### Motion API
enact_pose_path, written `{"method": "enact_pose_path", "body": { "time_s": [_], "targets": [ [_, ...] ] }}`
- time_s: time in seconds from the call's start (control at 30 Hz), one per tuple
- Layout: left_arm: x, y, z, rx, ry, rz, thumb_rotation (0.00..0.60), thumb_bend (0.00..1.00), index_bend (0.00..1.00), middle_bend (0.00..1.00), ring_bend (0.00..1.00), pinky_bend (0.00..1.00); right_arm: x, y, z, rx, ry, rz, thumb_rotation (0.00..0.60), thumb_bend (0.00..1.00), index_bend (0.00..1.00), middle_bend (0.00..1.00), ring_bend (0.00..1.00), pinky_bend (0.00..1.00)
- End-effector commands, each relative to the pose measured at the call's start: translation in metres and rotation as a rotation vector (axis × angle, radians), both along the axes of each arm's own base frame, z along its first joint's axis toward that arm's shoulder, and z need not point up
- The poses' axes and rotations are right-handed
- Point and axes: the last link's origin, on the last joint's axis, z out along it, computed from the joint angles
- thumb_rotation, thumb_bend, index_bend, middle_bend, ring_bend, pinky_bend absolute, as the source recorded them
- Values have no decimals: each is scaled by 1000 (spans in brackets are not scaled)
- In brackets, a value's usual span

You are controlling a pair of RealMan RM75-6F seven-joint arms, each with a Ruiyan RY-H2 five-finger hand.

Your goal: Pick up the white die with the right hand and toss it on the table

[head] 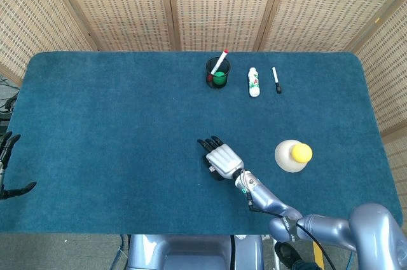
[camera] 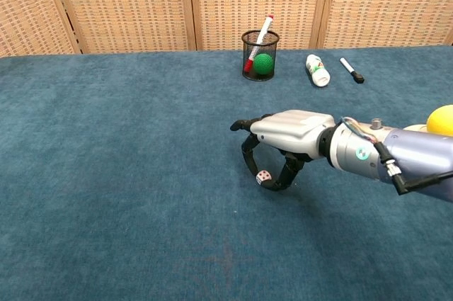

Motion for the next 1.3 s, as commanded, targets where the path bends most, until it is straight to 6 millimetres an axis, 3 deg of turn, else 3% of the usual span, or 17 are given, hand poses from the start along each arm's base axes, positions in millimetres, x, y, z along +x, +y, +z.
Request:
{"method": "enact_pose_path", "body": {
  "time_s": [0.03,0.2,0.47,0.63,0.7,0.73,0.83,0.9,1.17,1.3],
  "targets": [
    [0,0,0,0,-1,-1,600,44,0,0,0,0,6,-2,12,-19,-26,9,600,420,508,0,0,0],
    [1,-1,1,2,-5,-6,600,44,0,0,0,0,21,-7,47,-75,-77,43,600,422,508,0,0,0],
    [2,-5,4,8,-17,-16,600,44,0,0,0,0,54,-24,126,-233,-102,106,600,419,508,0,0,0],
    [3,-6,5,7,-21,-20,600,44,0,0,0,0,63,-31,165,-315,-79,104,600,419,508,0,0,0],
    [3,-6,5,7,-21,-22,600,44,0,0,0,0,63,-32,172,-332,-64,91,600,417,499,0,0,0],
    [3,-6,5,7,-21,-22,600,44,0,0,0,0,63,-32,174,-336,-62,86,600,399,442,0,0,0],
    [3,-7,6,7,-22,-23,600,44,0,0,0,0,62,-33,178,-344,-59,69,600,280,144,0,0,0],
    [3,-7,6,9,-23,-24,600,44,0,0,0,0,61,-33,177,-342,-67,45,600,247,43,0,0,0],
    [2,-5,6,7,-24,-17,600,44,0,0,0,0,52,-33,182,-357,-96,0,600,217,5,0,0,0],
    [1,-5,7,9,-27,-14,600,44,0,0,0,0,31,-28,196,-385,-109,-32,600,216,5,0,0,0]
  ]
}}
